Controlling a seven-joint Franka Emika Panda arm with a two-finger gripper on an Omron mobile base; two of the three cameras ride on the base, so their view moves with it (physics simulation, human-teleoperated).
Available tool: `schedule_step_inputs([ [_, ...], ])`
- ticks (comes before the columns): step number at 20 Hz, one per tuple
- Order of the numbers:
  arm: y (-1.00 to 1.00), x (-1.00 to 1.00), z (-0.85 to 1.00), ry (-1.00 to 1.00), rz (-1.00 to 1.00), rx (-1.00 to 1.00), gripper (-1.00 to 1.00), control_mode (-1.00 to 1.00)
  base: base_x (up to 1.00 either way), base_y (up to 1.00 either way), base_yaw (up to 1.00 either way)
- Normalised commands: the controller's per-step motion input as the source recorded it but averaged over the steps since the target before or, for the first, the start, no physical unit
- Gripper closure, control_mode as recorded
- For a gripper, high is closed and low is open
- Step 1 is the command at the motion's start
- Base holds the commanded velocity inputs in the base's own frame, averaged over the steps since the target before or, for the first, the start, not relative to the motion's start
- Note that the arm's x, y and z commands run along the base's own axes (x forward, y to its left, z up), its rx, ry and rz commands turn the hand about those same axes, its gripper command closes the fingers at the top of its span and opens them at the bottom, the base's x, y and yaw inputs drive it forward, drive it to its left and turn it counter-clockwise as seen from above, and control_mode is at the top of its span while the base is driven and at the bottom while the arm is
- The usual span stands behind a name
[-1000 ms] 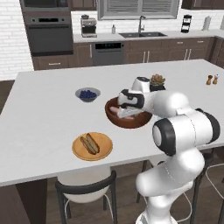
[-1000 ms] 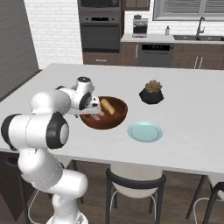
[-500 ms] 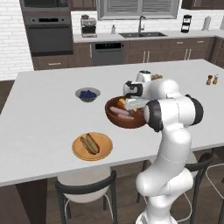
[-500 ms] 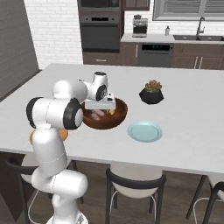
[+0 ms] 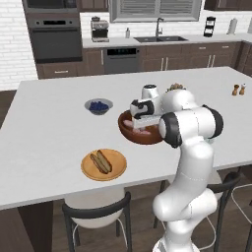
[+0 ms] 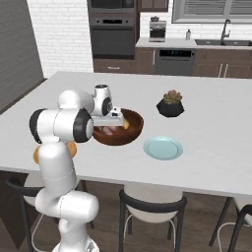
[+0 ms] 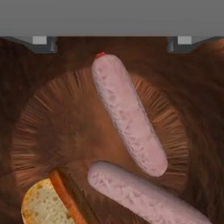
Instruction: Place one bun and one sausage from the bowl on each plate.
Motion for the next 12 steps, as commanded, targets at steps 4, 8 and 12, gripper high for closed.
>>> schedule_step_inputs([
  [4, 0.02, 0.42, -0.3, 0.04, -0.07, 0.0, -1.0, -1.0, 0.0, 0.0, 0.0],
  [8, 0.01, 0.41, -0.35, 0.03, -0.12, 0.0, -1.0, -1.0, 0.0, 0.0, 0.0],
  [12, 0.07, 0.07, -0.38, 0.0, -0.12, 0.0, -1.0, -1.0, 0.0, 0.0, 0.0],
])
